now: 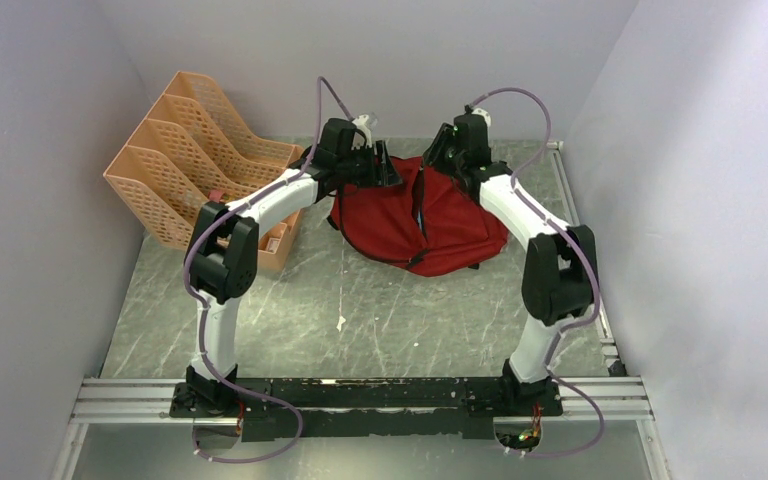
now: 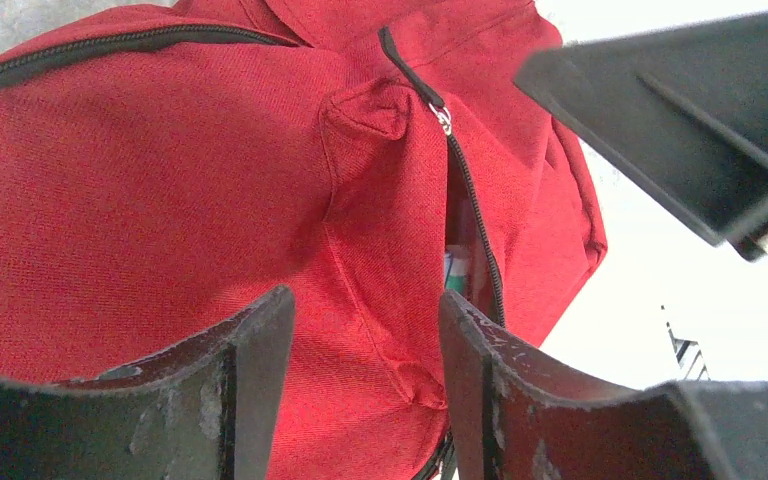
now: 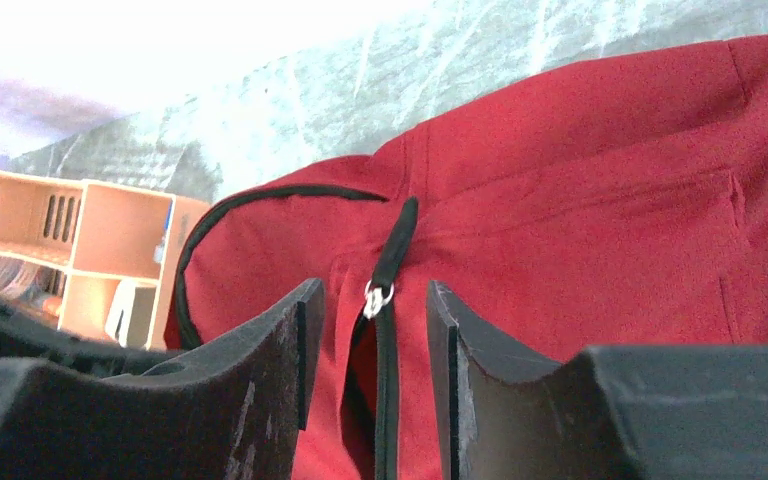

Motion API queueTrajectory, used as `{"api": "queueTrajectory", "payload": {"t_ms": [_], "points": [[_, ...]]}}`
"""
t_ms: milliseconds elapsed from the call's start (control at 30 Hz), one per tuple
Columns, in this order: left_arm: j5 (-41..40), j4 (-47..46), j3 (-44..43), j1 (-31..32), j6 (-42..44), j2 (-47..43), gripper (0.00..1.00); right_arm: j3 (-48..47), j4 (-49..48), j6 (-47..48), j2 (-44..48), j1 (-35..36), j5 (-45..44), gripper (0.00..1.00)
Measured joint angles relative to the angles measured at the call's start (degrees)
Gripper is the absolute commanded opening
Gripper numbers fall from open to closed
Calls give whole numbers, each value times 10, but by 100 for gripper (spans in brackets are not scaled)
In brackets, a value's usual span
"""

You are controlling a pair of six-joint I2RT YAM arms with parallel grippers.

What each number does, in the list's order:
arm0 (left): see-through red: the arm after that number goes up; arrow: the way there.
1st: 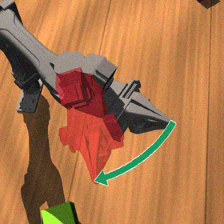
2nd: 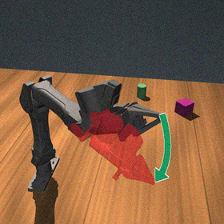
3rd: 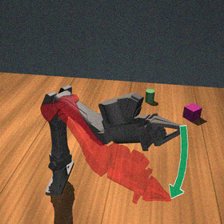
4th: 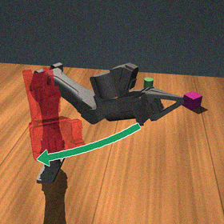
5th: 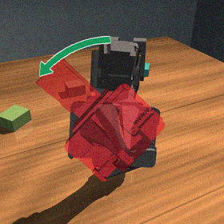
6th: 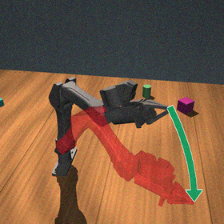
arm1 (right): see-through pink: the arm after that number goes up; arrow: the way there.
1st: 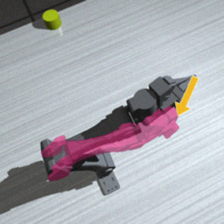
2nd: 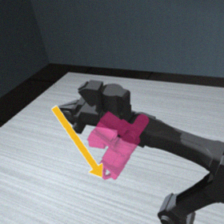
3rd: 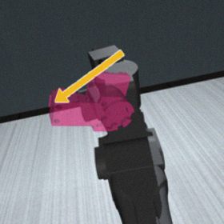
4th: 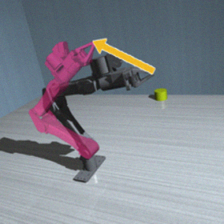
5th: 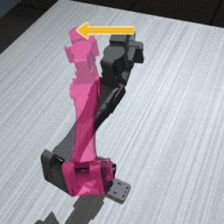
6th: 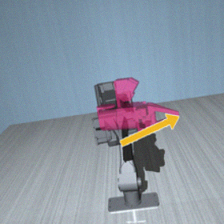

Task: Pack the student bag
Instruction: Zip the student bag at the center of the board.

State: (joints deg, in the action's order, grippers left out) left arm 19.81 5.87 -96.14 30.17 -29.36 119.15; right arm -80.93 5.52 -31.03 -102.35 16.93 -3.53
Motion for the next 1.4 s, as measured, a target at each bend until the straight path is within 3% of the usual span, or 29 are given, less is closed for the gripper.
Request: {"api": "queueTrajectory", "payload": {"t_ms": [600,700,1033,1133,1400], "points": [[15,1,0,0,0,0,56,-173,56,-11,-188,-46,157,49],[17,1,0,0,0,0,56,-179,59,-11,-201,-46,183,44],[26,0,0,0,0,0,55,-176,51,-17,-204,-46,228,5],[26,0,0,0,0,0,54,-172,44,-17,-204,-46,232,0],[26,0,0,0,-5,0,54,-128,23,-14,-165,-48,221,0]]}}
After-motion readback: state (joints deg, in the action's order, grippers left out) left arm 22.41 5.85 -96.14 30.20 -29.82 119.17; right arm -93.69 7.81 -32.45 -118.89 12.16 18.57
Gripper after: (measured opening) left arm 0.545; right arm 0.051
